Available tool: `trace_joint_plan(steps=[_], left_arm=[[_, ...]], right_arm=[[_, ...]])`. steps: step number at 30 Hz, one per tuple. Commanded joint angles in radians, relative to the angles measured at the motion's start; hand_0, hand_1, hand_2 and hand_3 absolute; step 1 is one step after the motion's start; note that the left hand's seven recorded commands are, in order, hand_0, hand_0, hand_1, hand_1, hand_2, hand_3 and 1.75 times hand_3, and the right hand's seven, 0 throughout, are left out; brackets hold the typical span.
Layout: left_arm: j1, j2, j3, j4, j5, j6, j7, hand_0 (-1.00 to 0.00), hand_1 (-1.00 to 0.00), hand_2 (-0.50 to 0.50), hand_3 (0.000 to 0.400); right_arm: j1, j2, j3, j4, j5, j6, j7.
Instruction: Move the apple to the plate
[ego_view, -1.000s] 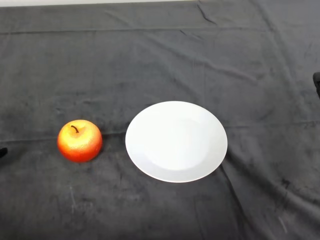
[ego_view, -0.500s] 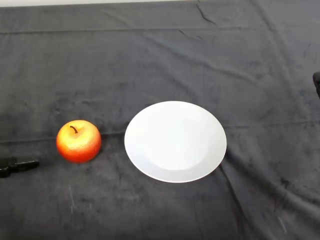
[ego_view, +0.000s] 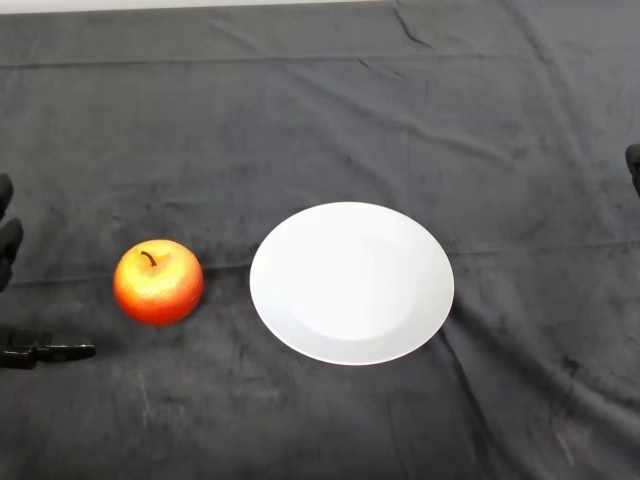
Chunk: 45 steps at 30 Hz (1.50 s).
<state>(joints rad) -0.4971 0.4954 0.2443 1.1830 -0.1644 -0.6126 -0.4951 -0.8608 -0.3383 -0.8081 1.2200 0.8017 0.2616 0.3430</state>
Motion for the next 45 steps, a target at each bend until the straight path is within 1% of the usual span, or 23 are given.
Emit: trace_joint_plan(steps=[1, 5, 16, 25, 33, 41, 42, 43, 44, 45], left_arm=[[-0.059, -0.021, -0.021, 0.001, 0.03, -0.025, 0.026, 0.0, 0.0, 0.0, 0.0], [-0.072, -0.043, -0.042, 0.005, 0.058, -0.03, 0.063, 0.0, 0.0, 0.0, 0.0], [-0.096, -0.071, -0.089, 0.015, 0.117, -0.04, 0.12, 0.0, 0.0, 0.0, 0.0], [-0.105, -0.101, -0.13, 0.022, 0.168, -0.046, 0.186, 0.0, 0.0, 0.0, 0.0], [-0.11, -0.113, -0.159, 0.029, 0.2, -0.044, 0.214, 0.0, 0.0, 0.0, 0.0], [-0.121, -0.111, -0.181, 0.033, 0.227, -0.034, 0.244, 0.0, 0.0, 0.0, 0.0], [-0.122, -0.11, -0.183, 0.034, 0.23, -0.034, 0.248, -0.04, -0.01, -0.02, 0.017], [-0.123, -0.109, -0.185, 0.033, 0.233, -0.034, 0.253, -0.33, -0.3, -0.02, 0.133], [-0.124, -0.108, -0.186, 0.033, 0.235, -0.034, 0.257, -0.91, -0.93, 0.01, 0.372], [-0.126, -0.106, -0.187, 0.033, 0.236, -0.034, 0.26, -1.0, -1.0, 0.0, 0.4]], right_arm=[[-0.019, -0.025, -0.0105, -0.005, 0.0118, -0.009, -0.0016], [-0.019, -0.025, -0.0105, -0.005, 0.0118, -0.009, -0.0015], [-0.019, -0.025, -0.0105, -0.005, 0.0117, -0.009, -0.0014], [-0.019, -0.025, -0.0105, -0.005, 0.0115, -0.009, -0.0013], [-0.018, -0.025, -0.0105, -0.006, 0.0115, -0.009, -0.0014], [-0.018, -0.025, -0.0104, -0.006, 0.0114, -0.009, -0.0014], [-0.018, -0.025, -0.0104, -0.006, 0.0114, -0.009, -0.0014], [-0.018, -0.025, -0.0104, -0.006, 0.0114, -0.009, -0.0014], [-0.018, -0.025, -0.0104, -0.006, 0.0114, -0.009, -0.0014], [-0.018, -0.025, -0.0104, -0.006, 0.0114, -0.009, -0.0014]])
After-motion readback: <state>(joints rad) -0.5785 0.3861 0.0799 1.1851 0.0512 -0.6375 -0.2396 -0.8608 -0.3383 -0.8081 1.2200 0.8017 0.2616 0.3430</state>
